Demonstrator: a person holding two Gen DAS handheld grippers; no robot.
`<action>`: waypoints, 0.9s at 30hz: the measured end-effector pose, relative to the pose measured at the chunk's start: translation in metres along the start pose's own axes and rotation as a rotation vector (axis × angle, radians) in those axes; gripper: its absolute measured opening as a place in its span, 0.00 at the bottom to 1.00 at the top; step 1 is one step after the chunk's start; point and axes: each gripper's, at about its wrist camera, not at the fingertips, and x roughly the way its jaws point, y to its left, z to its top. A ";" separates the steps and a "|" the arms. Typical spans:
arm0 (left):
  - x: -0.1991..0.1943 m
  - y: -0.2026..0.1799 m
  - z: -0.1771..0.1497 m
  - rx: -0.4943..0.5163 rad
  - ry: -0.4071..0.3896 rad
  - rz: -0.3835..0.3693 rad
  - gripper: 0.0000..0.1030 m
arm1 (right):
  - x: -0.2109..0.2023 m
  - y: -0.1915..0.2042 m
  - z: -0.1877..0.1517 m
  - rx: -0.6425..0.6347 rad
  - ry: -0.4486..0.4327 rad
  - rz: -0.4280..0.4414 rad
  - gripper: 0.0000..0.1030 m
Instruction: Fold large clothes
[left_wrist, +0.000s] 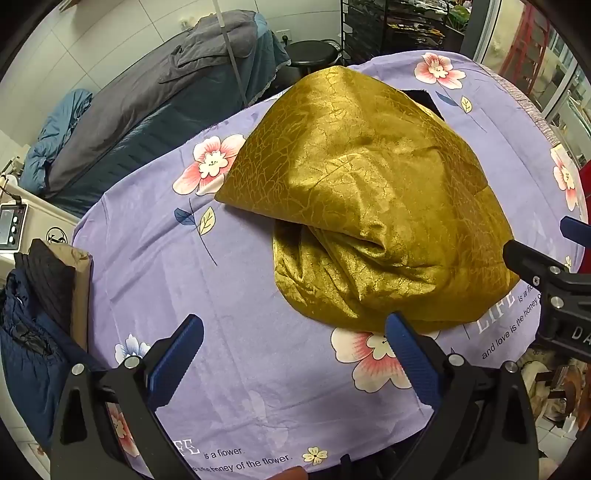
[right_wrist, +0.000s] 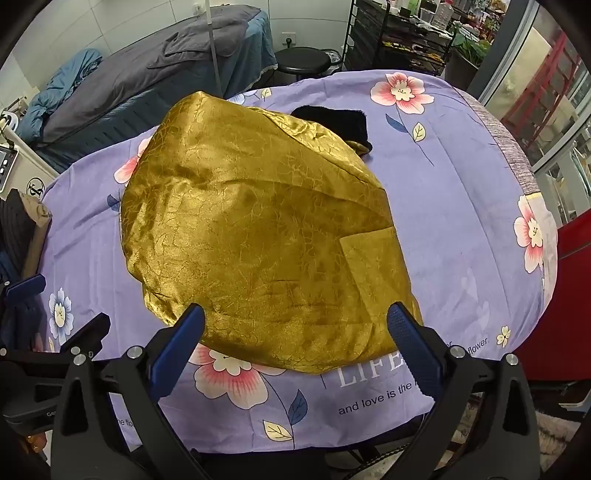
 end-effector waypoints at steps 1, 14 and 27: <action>0.000 0.000 0.000 -0.001 -0.002 0.000 0.94 | 0.000 0.000 0.000 0.001 -0.005 0.003 0.94; -0.001 0.001 -0.001 -0.006 -0.016 0.003 0.94 | -0.001 0.000 -0.001 -0.004 -0.011 0.007 0.94; 0.001 0.002 -0.002 -0.008 0.004 0.003 0.94 | 0.000 0.002 -0.001 -0.002 -0.010 0.011 0.94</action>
